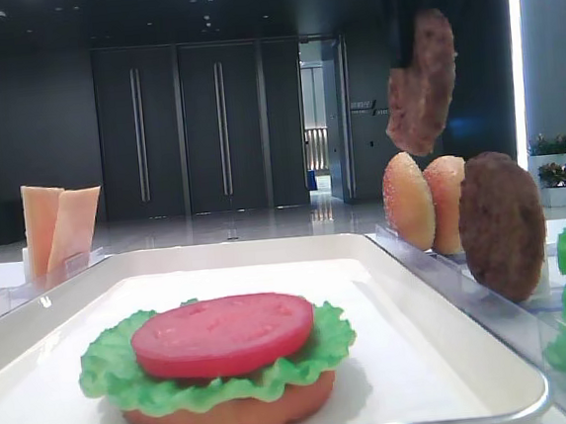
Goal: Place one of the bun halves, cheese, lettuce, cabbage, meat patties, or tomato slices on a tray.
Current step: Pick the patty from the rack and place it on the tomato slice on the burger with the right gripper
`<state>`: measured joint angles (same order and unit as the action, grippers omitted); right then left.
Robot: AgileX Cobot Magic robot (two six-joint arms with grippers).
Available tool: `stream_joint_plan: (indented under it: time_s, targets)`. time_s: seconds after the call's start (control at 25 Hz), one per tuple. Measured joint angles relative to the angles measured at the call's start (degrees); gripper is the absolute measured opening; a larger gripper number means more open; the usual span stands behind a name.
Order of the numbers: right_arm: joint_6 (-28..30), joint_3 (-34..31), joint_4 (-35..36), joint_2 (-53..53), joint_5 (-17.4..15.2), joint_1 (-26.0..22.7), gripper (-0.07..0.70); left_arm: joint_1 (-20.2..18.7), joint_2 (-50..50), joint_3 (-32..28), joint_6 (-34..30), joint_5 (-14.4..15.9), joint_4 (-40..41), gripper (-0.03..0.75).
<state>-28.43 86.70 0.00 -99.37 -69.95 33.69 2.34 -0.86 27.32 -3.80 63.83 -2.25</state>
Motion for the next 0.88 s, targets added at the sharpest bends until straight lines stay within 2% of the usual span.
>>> stream_joint_plan:
  time_s: [0.28,0.36,0.44,0.56,0.68,0.88]
  targets:
    - [2.9,-0.2,4.2,2.8,-0.1,2.1,0.109,0.0,0.0,0.0,0.0,0.0,0.0,0.535]
    - [3.0,-1.6,4.8,3.8,1.2,3.4,0.109,0.0,0.0,0.0,0.0,0.0,0.0,0.535]
    - [3.9,-4.4,6.5,4.5,3.8,4.5,0.109,0.0,0.0,0.0,0.0,0.0,0.0,0.535]
    - [7.4,-9.3,13.0,5.1,8.4,5.0,0.109,0.0,0.0,0.0,0.0,0.0,0.0,0.535]
    - [12.7,-13.7,19.8,5.9,13.7,5.0,0.109,0.0,0.0,0.0,0.0,0.0,0.0,0.535]
    - [25.0,-19.9,33.8,6.3,21.2,5.0,0.109,0.0,0.0,0.0,0.0,0.0,0.0,0.535]
